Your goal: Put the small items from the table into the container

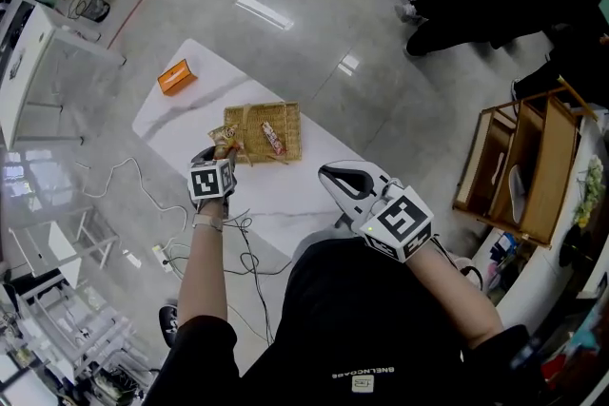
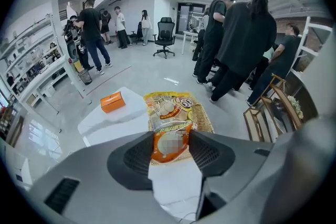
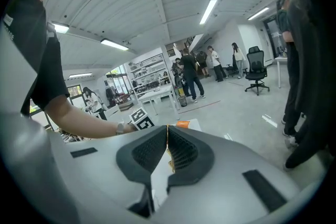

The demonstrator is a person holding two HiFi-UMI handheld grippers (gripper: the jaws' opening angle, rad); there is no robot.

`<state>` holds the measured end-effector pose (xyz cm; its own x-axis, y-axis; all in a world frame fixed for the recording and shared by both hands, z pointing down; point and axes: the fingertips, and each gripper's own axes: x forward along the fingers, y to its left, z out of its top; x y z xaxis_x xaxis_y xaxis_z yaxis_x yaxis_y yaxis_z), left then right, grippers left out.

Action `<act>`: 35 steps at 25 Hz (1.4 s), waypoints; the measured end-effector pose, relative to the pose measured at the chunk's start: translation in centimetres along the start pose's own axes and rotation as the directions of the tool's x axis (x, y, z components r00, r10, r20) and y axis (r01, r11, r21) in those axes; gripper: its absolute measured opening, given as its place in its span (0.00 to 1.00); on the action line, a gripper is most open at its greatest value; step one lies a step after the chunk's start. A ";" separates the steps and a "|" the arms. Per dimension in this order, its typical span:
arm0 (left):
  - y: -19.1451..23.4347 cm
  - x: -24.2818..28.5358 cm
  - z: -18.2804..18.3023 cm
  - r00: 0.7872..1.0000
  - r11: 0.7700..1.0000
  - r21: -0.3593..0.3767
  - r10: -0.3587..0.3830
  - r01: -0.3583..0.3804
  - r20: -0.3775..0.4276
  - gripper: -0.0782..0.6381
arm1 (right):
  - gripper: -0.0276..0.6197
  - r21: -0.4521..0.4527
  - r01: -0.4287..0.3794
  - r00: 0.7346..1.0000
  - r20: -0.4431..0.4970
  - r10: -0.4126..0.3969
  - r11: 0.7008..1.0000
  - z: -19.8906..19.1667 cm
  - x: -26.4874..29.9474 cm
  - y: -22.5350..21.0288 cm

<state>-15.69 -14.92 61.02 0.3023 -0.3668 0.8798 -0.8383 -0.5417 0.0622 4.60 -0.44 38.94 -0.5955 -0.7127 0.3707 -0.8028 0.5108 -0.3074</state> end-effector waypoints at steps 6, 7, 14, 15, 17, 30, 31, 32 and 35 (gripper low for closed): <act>1.1 2.7 -0.6 0.999 1.000 -0.025 0.004 -0.006 -0.044 0.41 | 0.06 0.012 0.034 0.999 -0.001 -0.034 0.999 -0.3 -0.7 -0.9; 1.2 3.0 -0.7 0.998 1.000 -0.021 0.007 -0.008 -0.055 0.41 | 0.06 0.014 0.038 0.999 -0.002 -0.038 0.999 -0.3 -0.8 -1.0; 0.7 5.1 -1.2 0.996 1.000 -0.005 -0.030 0.030 -0.082 0.41 | 0.06 0.026 0.059 0.998 -0.008 -0.059 0.998 -1.0 -1.2 -1.3; 0.6 5.4 -1.3 0.996 0.999 -0.008 -0.036 0.035 -0.087 0.41 | 0.06 0.028 0.061 0.998 -0.009 -0.061 0.998 -1.1 -1.2 -1.3; 0.4 5.9 -1.6 0.994 0.999 -0.017 -0.047 0.045 -0.094 0.41 | 0.06 0.031 0.065 0.998 -0.010 -0.065 0.997 -1.2 -1.3 -1.4; -0.2 6.5 -0.5 0.998 0.999 0.029 -0.042 0.043 -0.046 0.41 | 0.06 0.037 0.075 0.997 -0.015 -0.074 0.997 -1.5 -1.4 -1.7; -0.2 6.5 -0.5 0.998 0.999 0.030 -0.042 0.043 -0.046 0.41 | 0.06 0.037 0.074 0.997 -0.016 -0.073 0.997 -1.5 -1.3 -1.7; -0.2 6.5 -0.4 0.998 0.999 0.029 -0.042 0.043 -0.044 0.41 | 0.06 0.037 0.073 0.997 -0.017 -0.072 0.997 -1.4 -1.3 -1.8; -0.3 6.0 -0.1 0.999 0.999 0.028 -0.040 0.041 -0.036 0.41 | 0.06 0.035 0.068 0.998 -0.018 -0.068 0.997 -1.1 -1.1 -1.8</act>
<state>-13.65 -16.92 66.33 0.3195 -0.3172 0.8929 -0.8119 -0.5775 0.0854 6.70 -0.03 40.09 -0.5401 -0.7367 0.4068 -0.8401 0.4436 -0.3121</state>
